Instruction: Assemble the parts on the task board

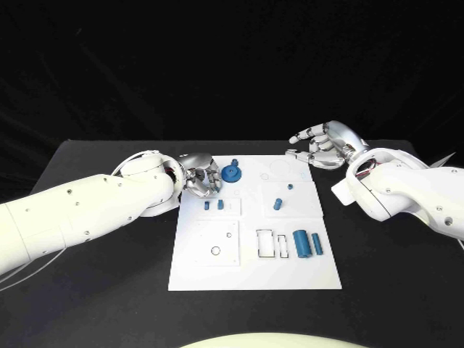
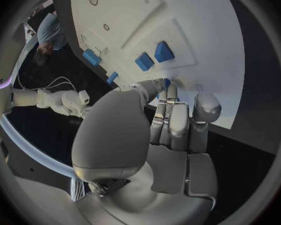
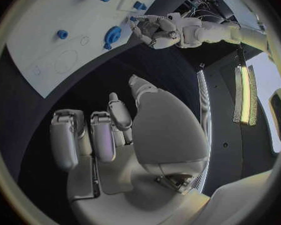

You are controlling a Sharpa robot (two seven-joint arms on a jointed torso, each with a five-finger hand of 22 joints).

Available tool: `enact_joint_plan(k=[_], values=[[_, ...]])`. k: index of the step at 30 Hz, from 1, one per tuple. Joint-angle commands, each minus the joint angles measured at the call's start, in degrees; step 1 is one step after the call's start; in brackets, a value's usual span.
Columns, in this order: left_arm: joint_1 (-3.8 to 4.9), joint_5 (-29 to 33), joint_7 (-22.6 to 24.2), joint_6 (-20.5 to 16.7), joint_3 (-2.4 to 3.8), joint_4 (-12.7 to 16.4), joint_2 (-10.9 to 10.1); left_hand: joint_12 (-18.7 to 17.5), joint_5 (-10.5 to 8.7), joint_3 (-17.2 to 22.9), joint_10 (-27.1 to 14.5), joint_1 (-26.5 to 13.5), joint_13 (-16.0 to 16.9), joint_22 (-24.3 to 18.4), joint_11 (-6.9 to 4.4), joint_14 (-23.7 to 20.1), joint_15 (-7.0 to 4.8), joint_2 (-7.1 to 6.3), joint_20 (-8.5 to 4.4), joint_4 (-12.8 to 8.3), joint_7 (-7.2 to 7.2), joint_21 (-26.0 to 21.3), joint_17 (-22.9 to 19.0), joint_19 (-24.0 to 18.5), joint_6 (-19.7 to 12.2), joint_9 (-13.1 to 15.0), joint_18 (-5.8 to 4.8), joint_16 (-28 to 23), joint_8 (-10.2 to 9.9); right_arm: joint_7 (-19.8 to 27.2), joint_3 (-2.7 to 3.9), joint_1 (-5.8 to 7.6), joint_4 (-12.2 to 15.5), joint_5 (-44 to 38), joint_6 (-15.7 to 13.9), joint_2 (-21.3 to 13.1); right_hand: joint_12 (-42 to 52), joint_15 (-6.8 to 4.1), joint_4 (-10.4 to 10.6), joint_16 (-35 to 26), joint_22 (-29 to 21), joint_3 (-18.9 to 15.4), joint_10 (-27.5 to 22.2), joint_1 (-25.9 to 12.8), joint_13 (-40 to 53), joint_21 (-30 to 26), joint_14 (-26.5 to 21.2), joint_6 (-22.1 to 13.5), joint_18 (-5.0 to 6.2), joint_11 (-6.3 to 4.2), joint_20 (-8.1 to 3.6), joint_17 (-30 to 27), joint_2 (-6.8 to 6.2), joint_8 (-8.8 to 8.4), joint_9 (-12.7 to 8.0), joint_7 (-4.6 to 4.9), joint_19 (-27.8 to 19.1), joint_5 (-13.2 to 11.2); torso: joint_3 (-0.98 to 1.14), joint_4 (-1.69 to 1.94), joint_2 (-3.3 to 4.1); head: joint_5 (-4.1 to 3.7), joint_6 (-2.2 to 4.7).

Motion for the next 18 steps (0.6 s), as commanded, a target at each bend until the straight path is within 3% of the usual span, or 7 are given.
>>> enact_joint_plan(k=[1, 8, 18], values=[[-0.09, 0.09, -0.60, 1.91, -0.08, 0.15, 0.12, -0.49, -0.15, 0.03, -0.53, -0.66, -0.13, -0.42, 0.45, -0.45, 0.22, -0.08, 0.17, -0.45, 0.34, -0.49, -0.40, -0.45, -0.45, -0.16, -0.39, -0.17, -0.61, 0.64, 0.02, -0.03, 0.01, -0.27, 0.75, 0.02, 0.19, 0.07, -0.05, -0.11, 11.27, 0.29, 0.12, -0.21, 0.09, 0.01, 4.46, -0.29, 0.99, -0.26, 0.15, 8.67, 0.22, 0.26, -0.09, -0.06, 3.51, 0.39, -0.02, 0.03, -0.02, -0.02, -0.05], [-0.09, 0.38, -0.77, 2.07, -0.08, 0.17, 0.00, -1.39, -0.16, 0.51, -1.19, -1.89, 0.01, -0.56, 0.76, -0.89, 0.56, -0.74, 0.57, -0.86, 0.26, -0.62, -0.80, -0.83, -3.90, -1.23, -0.30, 0.01, -3.48, 0.66, 0.02, -0.03, -0.04, -0.26, 0.74, 0.02, 0.19, 0.07, -0.05, -0.11, 11.27, 0.29, 0.12, -0.21, 0.09, 0.01, 4.46, -0.29, 0.99, -0.26, 0.15, 8.67, 0.22, 0.26, -0.09, -0.06, 3.51, 0.39, -0.05, 0.02, -0.01, 0.00, -0.11], [-0.09, 0.74, -0.91, 1.69, -0.08, 0.18, -0.11, -1.46, -0.14, 0.56, -1.82, -2.78, 0.45, -0.71, 0.96, -1.18, 0.75, -1.16, 0.75, -1.01, -0.39, -0.73, -1.14, -1.04, -6.55, -2.15, -0.26, 0.16, -5.44, 0.67, 0.02, -0.06, -0.11, -0.26, 0.79, 0.03, 0.19, 0.07, -0.05, -0.11, 11.27, 0.29, 0.12, -0.21, 0.09, 0.01, 4.46, -0.29, 0.99, -0.26, 0.15, 8.67, 0.22, 0.26, -0.09, -0.06, 3.51, 0.39, -0.04, 0.02, -0.01, 0.02, -0.13]])
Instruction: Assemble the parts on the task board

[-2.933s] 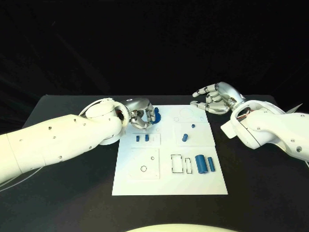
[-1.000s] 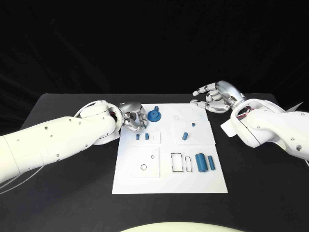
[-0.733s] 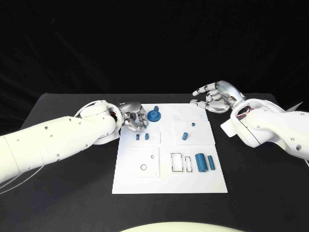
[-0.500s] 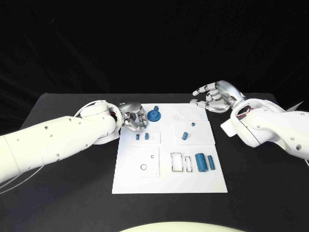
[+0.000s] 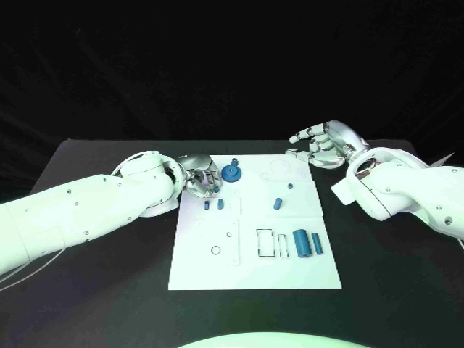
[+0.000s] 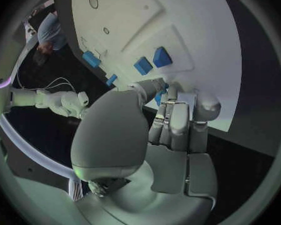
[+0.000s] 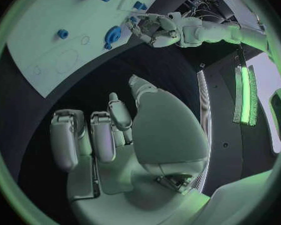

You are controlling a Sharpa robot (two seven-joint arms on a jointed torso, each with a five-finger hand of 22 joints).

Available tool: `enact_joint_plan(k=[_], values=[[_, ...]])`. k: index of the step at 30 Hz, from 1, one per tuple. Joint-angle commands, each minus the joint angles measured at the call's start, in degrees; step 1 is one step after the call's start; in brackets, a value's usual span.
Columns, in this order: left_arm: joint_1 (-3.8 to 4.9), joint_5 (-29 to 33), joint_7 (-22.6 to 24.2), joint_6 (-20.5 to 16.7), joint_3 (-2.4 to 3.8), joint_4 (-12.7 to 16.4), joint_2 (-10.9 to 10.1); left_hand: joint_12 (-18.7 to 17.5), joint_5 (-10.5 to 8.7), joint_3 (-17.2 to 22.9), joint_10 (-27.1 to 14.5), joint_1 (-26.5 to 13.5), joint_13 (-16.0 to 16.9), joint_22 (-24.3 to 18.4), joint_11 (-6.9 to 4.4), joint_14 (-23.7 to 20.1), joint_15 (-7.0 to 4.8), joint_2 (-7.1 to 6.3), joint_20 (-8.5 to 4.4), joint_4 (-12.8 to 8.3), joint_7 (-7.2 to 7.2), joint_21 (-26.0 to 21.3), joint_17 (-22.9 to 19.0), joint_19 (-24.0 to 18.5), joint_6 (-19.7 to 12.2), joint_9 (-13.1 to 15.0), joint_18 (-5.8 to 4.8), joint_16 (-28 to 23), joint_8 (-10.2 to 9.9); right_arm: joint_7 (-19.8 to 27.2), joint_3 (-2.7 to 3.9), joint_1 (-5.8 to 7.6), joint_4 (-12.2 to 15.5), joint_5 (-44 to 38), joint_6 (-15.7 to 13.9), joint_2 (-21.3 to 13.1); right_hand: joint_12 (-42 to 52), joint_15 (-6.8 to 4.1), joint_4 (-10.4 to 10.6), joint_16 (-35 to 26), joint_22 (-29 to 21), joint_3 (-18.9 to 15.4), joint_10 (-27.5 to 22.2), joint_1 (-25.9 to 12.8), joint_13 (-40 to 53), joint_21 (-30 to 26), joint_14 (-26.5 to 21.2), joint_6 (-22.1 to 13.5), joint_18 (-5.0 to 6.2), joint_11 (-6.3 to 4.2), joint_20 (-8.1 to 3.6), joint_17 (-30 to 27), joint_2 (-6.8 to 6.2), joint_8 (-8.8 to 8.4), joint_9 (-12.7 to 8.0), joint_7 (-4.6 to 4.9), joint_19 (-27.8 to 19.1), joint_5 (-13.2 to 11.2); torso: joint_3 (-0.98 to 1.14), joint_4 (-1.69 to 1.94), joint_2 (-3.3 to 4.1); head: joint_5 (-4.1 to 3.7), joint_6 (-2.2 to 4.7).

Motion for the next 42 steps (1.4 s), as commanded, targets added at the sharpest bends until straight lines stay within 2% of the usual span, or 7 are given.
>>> enact_joint_plan(k=[1, 11, 15, 20, 25, 33, 42], values=[[-0.01, 0.56, -0.20, 0.74, 0.02, 0.13, 0.01, -0.27, -0.14, -0.05, -0.39, -0.48, 0.08, 0.10, -0.03, -0.38, -0.05, 0.08, 0.03, -0.40, -0.06, -0.19, 0.05, -0.31, -0.50, -0.07, -0.26, 0.16, -0.32, 0.66, 0.02, -0.05, 0.00, -0.26, 0.78, 0.02, 0.19, 0.07, -0.04, -0.11, 11.28, 0.29, 0.12, -0.21, 0.09, 0.01, 4.46, -0.29, 0.99, -0.26, 0.15, 8.68, 0.22, 0.26, -0.10, -0.06, 3.51, 0.39, 0.01, 0.02, 0.01, 0.02, -0.01], [-0.01, 0.59, -0.70, 0.74, 0.02, 0.25, -0.90, -0.06, -0.16, -0.10, -0.65, -0.58, 0.41, 0.01, 0.00, -0.54, -0.05, -0.03, 0.02, -0.64, -0.37, -0.23, -0.27, -0.38, -1.47, -0.43, -0.22, 0.18, -1.02, -0.05, 0.01, -0.08, -0.37, -0.44, 1.53, -0.07, -1.06, 0.05, -0.17, -0.51, 10.54, 0.31, -0.98, -0.29, -1.10, -1.03, 4.29, -0.37, 1.26, -0.27, 0.12, 8.03, 0.01, 0.41, -0.24, -0.07, 3.04, 0.30, 0.02, -0.05, 0.00, 0.03, 0.05], [-0.01, 0.88, -0.67, -0.04, 0.04, 0.40, -2.09, -0.41, -0.10, -0.03, -2.20, -0.63, 0.50, -0.99, 0.46, -1.32, 0.27, 0.02, 0.20, -0.86, -0.39, -0.89, -1.63, -1.19, -1.41, -0.57, -0.03, -0.23, -1.14, -0.43, 0.01, -0.11, -1.01, -2.77, 2.71, -0.21, -23.99, -0.19, -1.24, -4.90, 4.19, 2.55, -16.93, 2.16, -21.20, -10.12, 2.24, -0.40, 3.36, -0.41, -0.01, 1.96, -0.49, 1.10, -0.49, -0.13, -1.14, -0.09, -0.03, -0.04, -0.02, -0.15, 0.18], [0.05, 3.88, 0.41, -2.53, 0.23, 0.62, -3.97, 0.40, -0.02, 0.53, -2.54, -0.04, 1.09, -0.96, 0.54, -1.68, 0.42, 0.79, 0.41, -1.75, 0.57, -0.85, -2.10, -1.34, 2.00, 0.13, 0.03, -0.18, 0.94, -1.02, 0.01, -0.15, -1.97, -9.55, 6.70, -0.40, -41.79, 0.10, -3.01, -9.33, 0.35, 10.34, -18.64, 5.27, -37.05, -15.78, 0.62, 0.94, 4.34, 0.11, 0.01, -3.59, -2.86, 2.97, -0.53, 0.21, -2.77, -0.64, -0.01, -0.06, -0.10, -0.67, 0.50], [0.13, 16.63, 6.14, -8.18, 1.03, 1.47, -6.32, 1.31, 0.02, 1.32, -2.80, 0.82, 1.61, -2.87, 0.61, -3.26, 0.39, 1.18, 0.00, -3.11, 1.75, -1.95, -5.03, -2.94, 2.93, 0.69, 0.50, -1.24, 2.27, -2.15, 0.00, -0.36, -3.08, -22.27, 12.29, -0.20, -51.20, 0.36, -5.20, -8.96, 0.54, 14.75, -17.89, 5.40, -46.52, -15.66, 1.10, 2.97, 4.26, 0.29, 0.22, -3.11, -4.46, 4.60, -0.24, -0.35, -2.21, -1.48, -0.03, -0.06, -0.01, -1.39, 0.95], [0.14, 42.24, 17.97, -10.71, 1.71, 4.52, -10.04, 0.98, -0.07, 1.65, -7.01, 0.19, 0.98, -17.03, 2.28, -17.15, 1.73, 1.56, 0.80, -4.56, 3.34, -12.25, -25.69, -15.90, 1.76, 1.06, 3.59, -11.73, 3.49, -6.11, -0.05, -1.86, -3.65, -38.99, 16.53, 0.64, -57.33, 0.09, -7.62, -8.54, 1.22, 17.55, -14.61, 2.75, -54.57, -15.04, 1.75, 4.60, 4.04, -0.03, -0.24, -2.55, -5.27, 5.98, 0.17, -1.30, -1.43, -5.33, -0.01, -0.09, 0.03, -2.41, 1.46], [0.09, 59.36, 25.49, -8.58, 1.86, 8.43, -13.43, 1.51, -0.09, -0.11, -8.19, -0.56, 0.64, -18.16, 2.69, -20.03, 2.15, 2.09, 1.20, -4.71, 3.74, -14.34, -27.85, -17.97, 0.47, 1.06, 3.62, -14.58, 3.80, -10.34, -0.09, -3.56, -3.60, -48.94, 17.73, 2.12, -59.85, 0.28, -8.28, -8.05, 2.40, 18.43, -13.57, 1.48, -57.39, -13.44, 2.29, 5.44, 3.67, 0.04, -0.32, -1.92, -5.78, 6.11, 0.14, -1.44, -0.53, -5.75, -0.10, 0.05, -0.01, -2.82, 1.57]])
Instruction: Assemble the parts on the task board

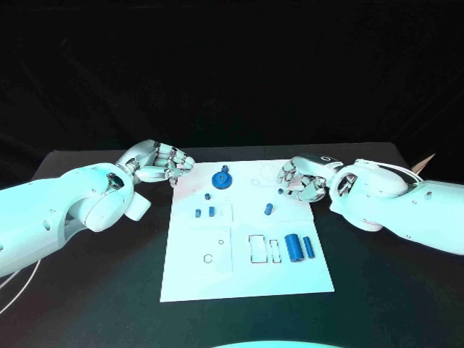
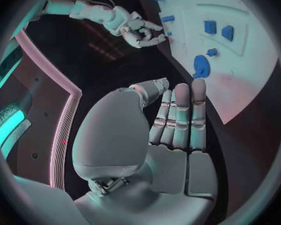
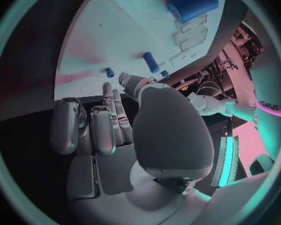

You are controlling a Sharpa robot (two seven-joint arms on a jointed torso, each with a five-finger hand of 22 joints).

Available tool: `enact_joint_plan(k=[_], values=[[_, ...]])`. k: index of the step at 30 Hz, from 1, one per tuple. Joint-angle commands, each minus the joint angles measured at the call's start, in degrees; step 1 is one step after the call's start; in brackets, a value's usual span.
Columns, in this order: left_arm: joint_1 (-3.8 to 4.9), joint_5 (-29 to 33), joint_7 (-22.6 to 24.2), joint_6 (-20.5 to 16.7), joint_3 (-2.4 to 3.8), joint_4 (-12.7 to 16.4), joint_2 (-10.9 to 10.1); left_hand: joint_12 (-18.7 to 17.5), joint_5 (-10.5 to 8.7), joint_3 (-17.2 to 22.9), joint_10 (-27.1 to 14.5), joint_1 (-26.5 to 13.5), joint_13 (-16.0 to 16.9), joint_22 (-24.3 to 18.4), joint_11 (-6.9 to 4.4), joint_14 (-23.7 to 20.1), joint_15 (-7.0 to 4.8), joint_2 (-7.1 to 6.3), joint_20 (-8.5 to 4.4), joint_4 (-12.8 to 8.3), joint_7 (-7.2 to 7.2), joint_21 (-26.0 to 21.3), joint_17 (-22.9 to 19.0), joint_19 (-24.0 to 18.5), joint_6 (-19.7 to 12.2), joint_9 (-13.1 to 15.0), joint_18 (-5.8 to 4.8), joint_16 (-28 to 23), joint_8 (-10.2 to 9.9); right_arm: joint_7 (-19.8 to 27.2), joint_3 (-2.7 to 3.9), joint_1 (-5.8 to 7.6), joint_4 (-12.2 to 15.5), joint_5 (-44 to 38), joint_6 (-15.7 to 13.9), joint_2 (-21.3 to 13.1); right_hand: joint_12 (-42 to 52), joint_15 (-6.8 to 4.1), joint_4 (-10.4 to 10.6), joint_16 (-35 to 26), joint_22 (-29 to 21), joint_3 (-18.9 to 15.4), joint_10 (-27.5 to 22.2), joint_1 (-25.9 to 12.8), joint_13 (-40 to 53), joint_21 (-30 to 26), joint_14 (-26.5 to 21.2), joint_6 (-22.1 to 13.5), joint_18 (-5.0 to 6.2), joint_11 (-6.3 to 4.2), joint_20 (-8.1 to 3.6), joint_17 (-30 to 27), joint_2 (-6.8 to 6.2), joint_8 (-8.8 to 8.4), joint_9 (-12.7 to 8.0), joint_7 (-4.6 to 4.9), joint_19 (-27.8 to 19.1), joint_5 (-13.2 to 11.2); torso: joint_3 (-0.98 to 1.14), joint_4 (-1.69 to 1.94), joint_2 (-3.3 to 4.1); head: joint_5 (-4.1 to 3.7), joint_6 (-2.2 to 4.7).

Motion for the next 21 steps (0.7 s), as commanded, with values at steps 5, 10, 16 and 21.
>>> enact_joint_plan(k=[5, 10, 16, 21], values=[[0.01, 13.18, 7.29, 0.05, 0.08, 0.96, -0.90, 0.28, 0.00, -0.69, -1.00, -0.39, -0.23, -0.55, 0.08, -0.84, 0.15, 0.47, 0.06, -0.11, 0.19, -0.89, -0.81, -0.73, -0.77, 0.05, 0.44, -1.10, 0.32, -5.63, -0.01, -0.63, -0.13, -10.84, 2.31, 0.98, -1.96, -0.37, -0.44, -0.07, 2.73, 1.14, 1.30, -1.23, -1.97, 0.85, 2.30, 0.88, -0.02, -0.71, -0.32, -0.43, 0.21, 0.34, 0.04, -1.15, 0.65, -0.16, -0.01, -0.04, -0.04, 0.03, 0.13], [0.01, 13.58, 7.73, 0.02, 0.08, 1.01, -1.22, 0.30, -0.01, -0.84, -1.09, -0.46, -0.26, -0.63, 0.10, -0.83, 0.17, 0.47, 0.08, -0.09, 0.19, -0.98, -0.90, -0.73, -0.78, 0.05, 0.44, -1.16, 0.37, -7.05, -0.02, -0.83, -0.36, -12.18, 1.65, 1.56, -2.53, -0.45, -0.58, -0.11, 2.85, 1.37, 1.51, -1.48, -2.54, 0.99, 2.34, 0.85, -0.06, -0.75, -0.43, -0.47, 0.27, 0.23, 0.02, -1.12, 0.76, 0.02, 0.01, 0.07, 0.02, -0.12, 0.08], [0.01, 13.73, 7.75, 0.32, 0.08, 1.06, -1.42, 0.36, -0.03, -1.01, -1.14, -0.60, -0.28, -0.72, 0.11, -0.71, 0.20, 0.56, 0.12, 0.00, 0.20, -1.08, -0.97, -0.67, -0.80, 0.06, 0.44, -1.14, 0.43, -7.55, -0.04, -1.16, -0.77, -12.69, 1.65, 2.31, -2.95, -0.35, -0.69, -0.13, 2.99, 1.57, 1.75, -1.77, -2.99, 1.15, 2.38, 0.90, -0.12, -0.57, -0.45, -0.51, 0.38, 0.18, 0.02, -0.87, 0.87, 0.21, 0.06, -0.01, 0.01, -0.01, 0.01], [0.01, 13.76, 7.55, 0.54, 0.08, 1.08, -1.46, 0.45, -0.03, -1.15, -1.15, -0.65, -0.29, -0.79, 0.10, -0.52, 0.20, 0.66, 0.14, 0.04, 0.20, -1.13, -1.00, -0.57, -0.86, 0.06, 0.45, -1.04, 0.47, -7.44, -0.05, -1.48, -1.16, -12.49, 1.41, 2.91, -3.18, -0.27, -0.81, -0.13, 3.03, 1.86, 2.24, -1.92, -3.33, 1.17, 2.41, 1.09, -0.14, -0.47, -0.41, -0.52, 0.74, 0.24, 0.06, -0.79, 0.92, 0.31, 0.06, -0.01, 0.00, -0.01, -0.04]])
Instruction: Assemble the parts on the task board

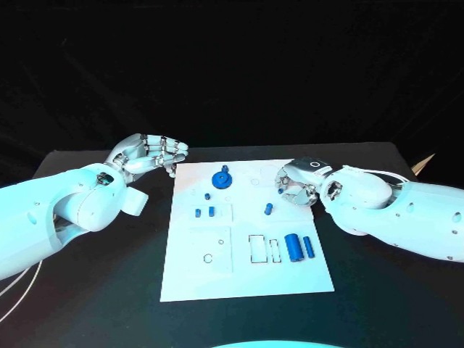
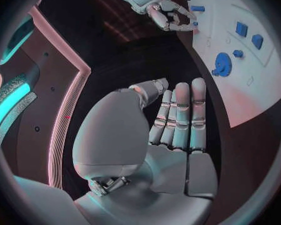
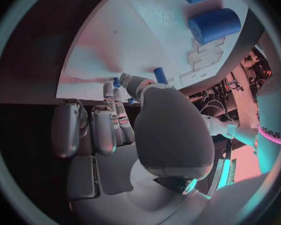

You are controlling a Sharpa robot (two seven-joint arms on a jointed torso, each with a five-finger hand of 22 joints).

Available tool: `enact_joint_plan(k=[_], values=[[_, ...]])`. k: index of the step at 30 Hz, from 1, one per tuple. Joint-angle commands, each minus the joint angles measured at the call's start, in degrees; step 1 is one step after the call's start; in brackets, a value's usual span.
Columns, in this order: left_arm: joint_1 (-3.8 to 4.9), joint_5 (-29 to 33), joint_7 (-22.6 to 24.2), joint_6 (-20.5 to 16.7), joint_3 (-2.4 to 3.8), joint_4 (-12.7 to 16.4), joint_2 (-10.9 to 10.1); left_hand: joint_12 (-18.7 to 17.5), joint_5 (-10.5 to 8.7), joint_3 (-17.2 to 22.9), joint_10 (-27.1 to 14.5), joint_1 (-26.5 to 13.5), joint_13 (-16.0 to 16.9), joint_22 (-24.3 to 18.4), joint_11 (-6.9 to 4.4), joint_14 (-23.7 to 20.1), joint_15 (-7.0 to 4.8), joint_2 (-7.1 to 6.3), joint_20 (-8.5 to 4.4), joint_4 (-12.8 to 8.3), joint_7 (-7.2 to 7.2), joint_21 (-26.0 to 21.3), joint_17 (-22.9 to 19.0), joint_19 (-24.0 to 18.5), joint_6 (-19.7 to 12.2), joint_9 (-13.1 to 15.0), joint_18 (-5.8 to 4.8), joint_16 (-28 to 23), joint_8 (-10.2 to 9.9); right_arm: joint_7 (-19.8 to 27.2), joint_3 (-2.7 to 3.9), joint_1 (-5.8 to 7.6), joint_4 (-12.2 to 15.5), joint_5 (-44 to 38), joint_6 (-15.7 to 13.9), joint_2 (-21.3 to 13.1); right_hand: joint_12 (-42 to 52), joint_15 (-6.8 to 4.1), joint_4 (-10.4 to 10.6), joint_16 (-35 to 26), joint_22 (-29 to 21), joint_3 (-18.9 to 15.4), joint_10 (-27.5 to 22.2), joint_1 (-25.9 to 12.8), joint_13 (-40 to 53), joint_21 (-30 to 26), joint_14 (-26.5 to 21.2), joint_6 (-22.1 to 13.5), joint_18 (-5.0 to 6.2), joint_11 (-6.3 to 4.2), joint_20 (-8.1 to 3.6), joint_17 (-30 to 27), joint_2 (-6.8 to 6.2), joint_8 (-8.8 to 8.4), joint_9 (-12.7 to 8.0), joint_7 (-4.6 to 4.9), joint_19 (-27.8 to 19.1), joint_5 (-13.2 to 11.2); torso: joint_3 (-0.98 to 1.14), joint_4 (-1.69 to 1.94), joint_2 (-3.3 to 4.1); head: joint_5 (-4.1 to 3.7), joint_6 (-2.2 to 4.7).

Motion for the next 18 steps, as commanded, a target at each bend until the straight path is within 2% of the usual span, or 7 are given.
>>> enact_joint_plan(k=[1, 10, 12, 18], values=[[0.03, 1.22, 1.17, 0.54, 0.06, 0.19, 0.02, 0.33, -0.03, -0.38, -0.45, -0.23, -0.06, -0.11, 0.01, -0.03, -0.10, 0.24, 0.13, 0.03, -0.11, -0.26, -0.08, -0.16, -0.37, 0.07, 0.46, -0.19, 0.24, -0.82, 0.00, -0.21, -0.36, -1.57, 0.34, 0.47, -0.47, -0.26, -0.09, -0.14, 3.01, 0.40, 0.61, -0.65, -0.21, 0.33, 2.40, 0.13, -0.14, 0.03, 0.12, -0.10, 0.32, 0.26, 0.08, 0.02, 0.41, 0.33, 0.02, -0.04, 0.00, 0.03, -0.03], [0.04, 1.23, 0.97, 0.84, 0.06, 0.18, 0.04, 0.37, -0.02, -0.43, -0.46, -0.23, -0.06, -0.15, 0.01, 0.06, -0.11, 0.31, 0.14, 0.04, -0.11, -0.28, -0.10, -0.10, -0.38, 0.08, 0.46, -0.13, 0.27, -0.49, 0.00, -0.82, -1.67, -1.18, 0.09, 1.73, -0.85, -0.38, -1.36, 0.16, 3.66, 1.79, 2.91, -0.37, -1.11, 1.15, 2.57, 1.40, -0.31, -0.13, 0.08, 0.28, 1.91, 0.96, 0.52, -0.16, 0.78, 0.26, 0.02, 0.00, 0.00, 0.10, -0.01], [0.04, 1.23, 0.92, 0.88, 0.06, 0.18, 0.03, 0.37, -0.02, -0.43, -0.46, -0.23, -0.06, -0.15, 0.01, 0.06, -0.11, 0.31, 0.14, 0.04, -0.11, -0.28, -0.10, -0.10, -0.38, 0.08, 0.46, -0.13, 0.27, -0.41, 0.00, -0.98, -1.88, -1.14, 0.04, 1.99, -0.90, -0.48, -1.99, 0.30, 4.02, 2.40, 3.86, -0.17, -1.33, 1.63, 2.64, 1.96, -0.40, -0.28, 0.01, 0.43, 2.43, 1.32, 0.74, -0.27, 0.97, -1.16, 0.03, -0.02, 0.00, 0.14, -0.03], [0.04, 1.23, 0.86, 0.88, 0.06, 0.19, 0.01, 0.40, -0.03, -0.48, -0.47, -0.25, -0.07, -0.17, 0.01, 0.12, -0.11, 0.33, 0.15, 0.06, -0.10, -0.30, -0.11, -0.06, -0.38, 0.08, 0.46, -0.10, 0.29, -0.44, -0.01, -1.38, -2.19, -1.10, 0.12, 2.71, -0.88, -0.78, -3.28, 0.38, 4.70, 3.27, 5.90, -0.12, -1.55, 2.50, 2.70, 3.17, -0.58, -0.66, -0.19, 0.45, 3.19, 2.19, 1.32, -0.56, 1.27, -1.23, 0.01, -0.01, -0.01, 0.21, -0.07]])
